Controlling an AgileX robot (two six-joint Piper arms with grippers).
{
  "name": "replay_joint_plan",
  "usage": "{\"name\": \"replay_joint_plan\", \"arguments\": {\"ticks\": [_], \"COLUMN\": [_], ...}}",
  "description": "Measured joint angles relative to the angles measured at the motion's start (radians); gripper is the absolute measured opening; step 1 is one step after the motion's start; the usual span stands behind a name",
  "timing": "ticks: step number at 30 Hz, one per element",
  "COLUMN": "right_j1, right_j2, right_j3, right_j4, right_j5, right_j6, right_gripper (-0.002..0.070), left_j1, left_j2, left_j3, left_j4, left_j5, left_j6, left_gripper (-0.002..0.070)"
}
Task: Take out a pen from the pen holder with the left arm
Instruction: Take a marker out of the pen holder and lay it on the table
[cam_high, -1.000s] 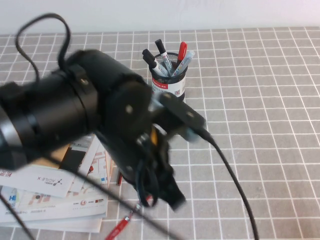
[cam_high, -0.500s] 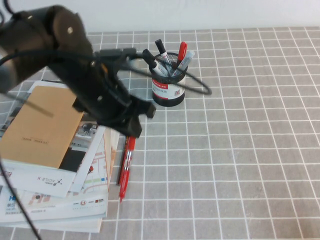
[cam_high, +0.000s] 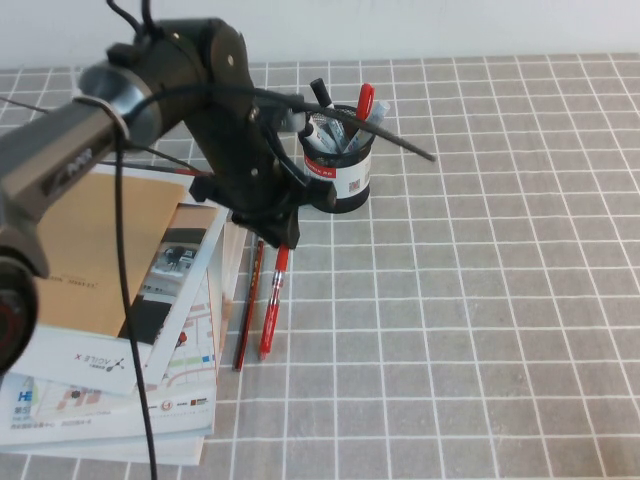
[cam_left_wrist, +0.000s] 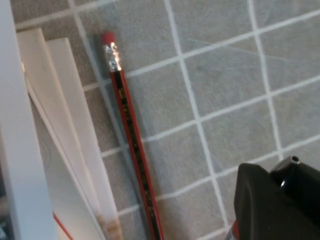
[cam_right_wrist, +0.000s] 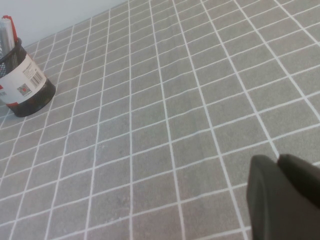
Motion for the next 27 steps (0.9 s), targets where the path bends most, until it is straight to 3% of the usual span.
{"name": "replay_joint_plan", "arguments": {"ticks": [11, 27], "right_j1": [0.000, 0.000], "right_j2": [0.000, 0.000], "right_j3": [0.000, 0.000], "right_j4": [0.002, 0.002], "right_j5": [0.000, 0.000], "right_j6": [0.000, 0.000], "right_gripper": [-0.0013, -0.0013], "left_j1": [0.076, 0.077], "left_j2": [0.083, 0.118], "left_j3": [-0.009, -0.013], "left_j4": [-0.021, -0.105], "left_j5": [0.002, -0.060], "left_j6": [-0.037, -0.043], "left_gripper": [0.0063, 0.0063]}}
